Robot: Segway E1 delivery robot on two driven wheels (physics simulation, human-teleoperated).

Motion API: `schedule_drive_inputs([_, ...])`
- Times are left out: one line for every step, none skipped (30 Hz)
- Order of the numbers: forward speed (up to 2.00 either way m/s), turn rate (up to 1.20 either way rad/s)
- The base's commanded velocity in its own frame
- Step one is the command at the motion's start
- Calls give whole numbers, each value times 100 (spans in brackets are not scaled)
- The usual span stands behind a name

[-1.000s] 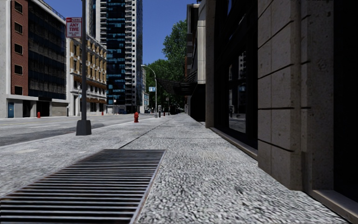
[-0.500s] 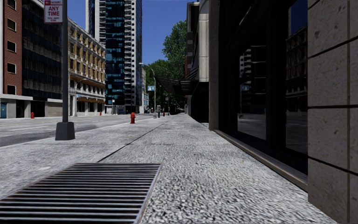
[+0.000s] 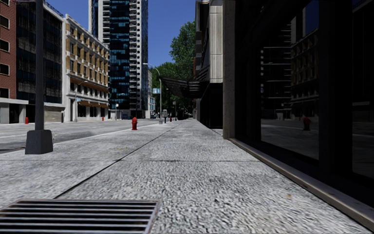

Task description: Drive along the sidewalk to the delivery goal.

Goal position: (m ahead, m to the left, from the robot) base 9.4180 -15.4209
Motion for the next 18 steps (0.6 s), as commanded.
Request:
schedule_drive_inputs([200,0])
schedule_drive_inputs([200,0])
schedule_drive_inputs([200,0])
schedule_drive_inputs([200,0])
schedule_drive_inputs([200,0])
schedule_drive_inputs([200,0])
schedule_drive_inputs([200,0])
schedule_drive_inputs([200,0])
schedule_drive_inputs([200,0])
schedule_drive_inputs([200,0])
schedule_drive_inputs([200,0])
schedule_drive_inputs([200,0])
schedule_drive_inputs([200,0])
schedule_drive_inputs([200,0])
schedule_drive_inputs([200,0])
schedule_drive_inputs([200,0])
schedule_drive_inputs([200,0])
schedule_drive_inputs([200,0])
